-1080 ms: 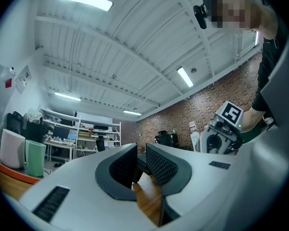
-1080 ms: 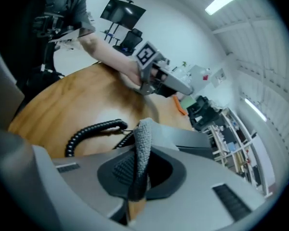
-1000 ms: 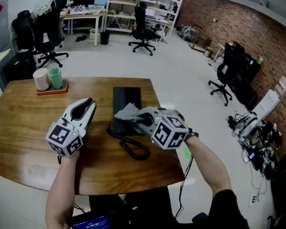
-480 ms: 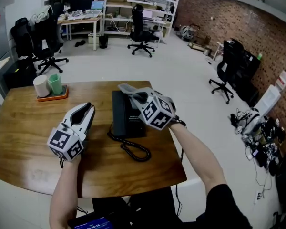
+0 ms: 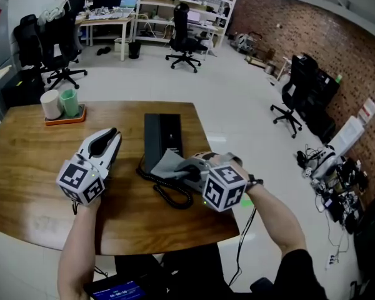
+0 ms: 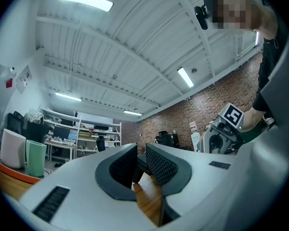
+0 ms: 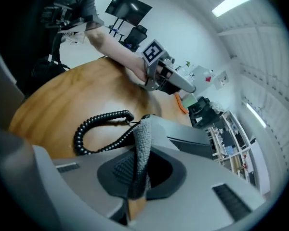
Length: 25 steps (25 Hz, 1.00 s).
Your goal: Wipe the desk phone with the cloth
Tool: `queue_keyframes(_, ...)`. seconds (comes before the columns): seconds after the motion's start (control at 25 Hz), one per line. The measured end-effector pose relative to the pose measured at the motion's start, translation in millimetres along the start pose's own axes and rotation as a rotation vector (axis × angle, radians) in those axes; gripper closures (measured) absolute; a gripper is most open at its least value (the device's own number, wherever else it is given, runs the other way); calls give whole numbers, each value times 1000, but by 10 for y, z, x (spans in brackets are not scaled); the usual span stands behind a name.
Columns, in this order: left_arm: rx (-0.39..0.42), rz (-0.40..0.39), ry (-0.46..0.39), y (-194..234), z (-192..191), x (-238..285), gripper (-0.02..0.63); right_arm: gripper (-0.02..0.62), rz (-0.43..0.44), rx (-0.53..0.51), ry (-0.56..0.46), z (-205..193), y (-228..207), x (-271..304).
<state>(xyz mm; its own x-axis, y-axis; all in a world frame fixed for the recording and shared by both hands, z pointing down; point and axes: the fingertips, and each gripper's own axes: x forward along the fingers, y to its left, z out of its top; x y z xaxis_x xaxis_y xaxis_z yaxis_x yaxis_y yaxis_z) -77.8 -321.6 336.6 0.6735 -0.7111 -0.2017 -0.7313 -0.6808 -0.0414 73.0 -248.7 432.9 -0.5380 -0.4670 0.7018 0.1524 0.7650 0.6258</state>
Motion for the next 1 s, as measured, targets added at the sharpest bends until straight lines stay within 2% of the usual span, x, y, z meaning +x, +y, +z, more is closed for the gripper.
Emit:
queue_keyframes(0.04, 0, 0, 0, -2, 5, 1, 565, 569, -38, 39, -14, -21, -162, -38)
queue_keyframes(0.08, 0, 1, -1, -3, 11, 1, 565, 569, -113, 96, -28, -61, -413, -70)
queue_keyframes(0.2, -5, 2, -4, 11, 4, -8, 565, 569, -414, 278, -26, -312, -1297, -100)
queue_keyframes(0.24, -5, 2, -5, 16, -3, -13, 565, 569, -488, 325, -16, -405, -1527, -76)
queue_keyframes(0.28, -6, 3, -5, 15, -8, -18, 565, 569, -537, 361, -3, -489, -1698, -32)
queue_keyframes(0.36, -7, 3, -4, -5, -4, -22, 565, 569, -565, 387, 39, -636, -1861, 96)
queue_keyframes(0.48, -6, 3, -3, -38, 12, -12, 565, 569, -515, 352, 94, -734, -1766, 230)
queue_keyframes(0.6, -1, -1, -2, -30, 33, 9, 565, 569, -445, 293, 87, -604, -1464, 179)
queue_keyframes(0.76, 0, 0, -2, -48, 59, 9, 565, 569, -290, 173, 66, -367, -739, 52)
queue_keyframes(0.88, 2, 1, 1, -25, 42, -5, 565, 569, -136, 94, 41, -169, -161, 6)
queue_keyframes(0.96, 2, 4, 1, 12, 11, -8, 565, 569, -35, 39, 41, -106, 89, -12)
queue_keyframes(1.0, 2, 3, 1, 16, 2, -2, 565, 569, -17, 33, 37, -103, 102, -36)
